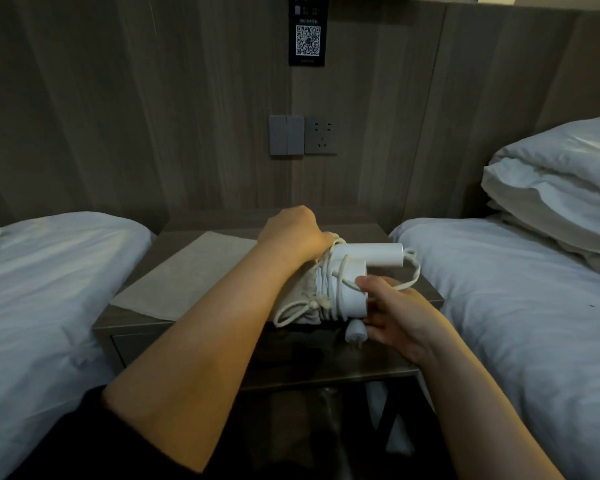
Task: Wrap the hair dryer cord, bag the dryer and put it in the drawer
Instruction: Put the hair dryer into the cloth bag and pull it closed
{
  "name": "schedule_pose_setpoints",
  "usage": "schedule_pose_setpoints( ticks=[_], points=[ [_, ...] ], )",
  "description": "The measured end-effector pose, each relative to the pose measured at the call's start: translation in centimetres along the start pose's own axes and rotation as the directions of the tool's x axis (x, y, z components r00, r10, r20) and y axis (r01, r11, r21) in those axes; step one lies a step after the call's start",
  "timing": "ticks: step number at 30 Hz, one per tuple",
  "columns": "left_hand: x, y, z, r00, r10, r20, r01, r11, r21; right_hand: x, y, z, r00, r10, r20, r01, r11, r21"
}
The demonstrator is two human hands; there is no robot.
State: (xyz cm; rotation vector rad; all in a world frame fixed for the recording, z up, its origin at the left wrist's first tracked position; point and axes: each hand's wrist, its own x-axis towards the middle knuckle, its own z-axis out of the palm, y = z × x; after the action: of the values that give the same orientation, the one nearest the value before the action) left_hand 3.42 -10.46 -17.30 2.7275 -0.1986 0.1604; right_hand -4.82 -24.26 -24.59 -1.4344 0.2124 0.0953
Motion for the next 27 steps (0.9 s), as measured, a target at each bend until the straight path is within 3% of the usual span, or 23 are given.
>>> schedule_pose_setpoints(
  ticks=[3, 6, 11, 15, 21, 27],
  points=[
    [0.3, 0.5, -0.1, 0.999, 0.05, 0.009, -0.051, 0.996, 0.07, 0.0, 0.3, -0.2, 1.0, -0.022, -0.021, 0.021, 0.999, -0.029],
    [0.0, 0.5, 0.3, 0.987, 0.145, -0.075, -0.135, 0.982, 0.129, -0.3, 0.2, -0.4, 0.997, -0.056, -0.054, 0.053, 0.997, -0.057],
    [-0.5, 1.2, 0.6, 0.879, 0.458, -0.132, -0.442, 0.888, 0.129, -0.6, 0.3, -0.5, 0.986, -0.098, -0.134, 0.088, 0.993, -0.082],
    [-1.4, 2.0, 0.4, 0.821, 0.562, -0.104, -0.562, 0.827, 0.037, -0.7, 0.2, -0.3, 0.964, -0.142, -0.225, 0.133, 0.99, -0.053],
    [-5.4, -0.8, 2.1, 0.895, 0.336, -0.293, -0.374, 0.923, -0.086, -0.9, 0.2, 0.1, 0.968, -0.044, -0.248, 0.072, 0.992, 0.107],
    [-8.6, -3.7, 5.5, 0.944, 0.141, -0.298, -0.192, 0.97, -0.151, -1.0, -0.1, 0.3, 0.988, 0.012, -0.155, 0.015, 0.985, 0.17]
  ],
)
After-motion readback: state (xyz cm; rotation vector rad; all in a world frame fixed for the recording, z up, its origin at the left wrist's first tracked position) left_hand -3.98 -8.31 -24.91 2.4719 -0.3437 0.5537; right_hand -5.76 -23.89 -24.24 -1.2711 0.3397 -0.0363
